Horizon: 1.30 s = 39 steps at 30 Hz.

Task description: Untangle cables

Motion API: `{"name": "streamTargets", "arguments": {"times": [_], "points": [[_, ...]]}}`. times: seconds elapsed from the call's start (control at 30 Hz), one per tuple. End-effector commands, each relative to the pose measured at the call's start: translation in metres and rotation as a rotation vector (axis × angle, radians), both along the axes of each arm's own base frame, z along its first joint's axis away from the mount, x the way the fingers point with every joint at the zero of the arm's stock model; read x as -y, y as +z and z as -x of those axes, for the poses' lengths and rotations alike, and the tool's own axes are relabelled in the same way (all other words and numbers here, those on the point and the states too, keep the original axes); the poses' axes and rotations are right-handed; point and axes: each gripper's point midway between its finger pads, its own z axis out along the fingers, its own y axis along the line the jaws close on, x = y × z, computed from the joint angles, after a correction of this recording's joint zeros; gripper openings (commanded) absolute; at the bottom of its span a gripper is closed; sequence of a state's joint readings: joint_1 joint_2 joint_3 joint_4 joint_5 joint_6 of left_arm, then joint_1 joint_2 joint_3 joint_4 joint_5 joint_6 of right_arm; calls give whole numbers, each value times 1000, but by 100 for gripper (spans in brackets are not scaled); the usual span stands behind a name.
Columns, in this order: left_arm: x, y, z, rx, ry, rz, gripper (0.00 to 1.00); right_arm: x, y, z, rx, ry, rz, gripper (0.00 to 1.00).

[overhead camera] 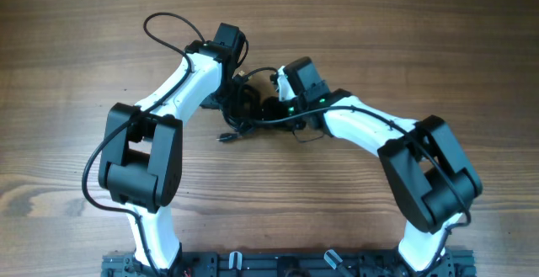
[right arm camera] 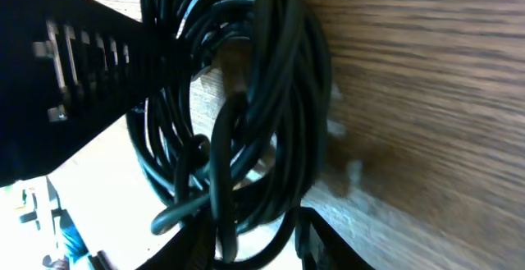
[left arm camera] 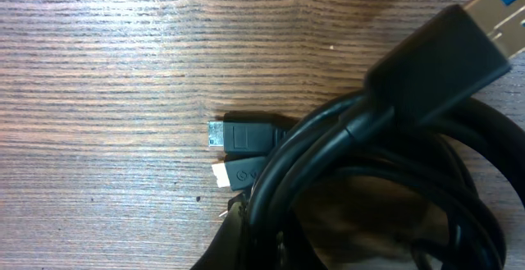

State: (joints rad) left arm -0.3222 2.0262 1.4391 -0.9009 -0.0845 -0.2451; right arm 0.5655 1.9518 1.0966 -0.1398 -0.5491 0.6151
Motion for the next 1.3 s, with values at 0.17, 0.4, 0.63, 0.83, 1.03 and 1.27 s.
{"name": "streamTargets", "arguments": {"times": [0.17,0.4,0.63,0.83,1.03,1.27], "points": [[-3,-11,6,-33,-1,-2,4,-14,5,-8,42,38,-78,4],[-3,-11,6,-33,-1,-2,4,-3,62,-16,13,137,-376,4],[-4,-11,5,-31,-1,-10,4,24,91,-37,15,125,-525,4],[-13,-10,5,-24,4,-58,4,53,94,-59,41,52,-529,4],[-24,-9,2,-11,17,-111,4,68,92,-71,64,9,-516,4],[-43,-9,1,-22,61,-122,4,87,79,-95,108,-116,-430,4]]}}
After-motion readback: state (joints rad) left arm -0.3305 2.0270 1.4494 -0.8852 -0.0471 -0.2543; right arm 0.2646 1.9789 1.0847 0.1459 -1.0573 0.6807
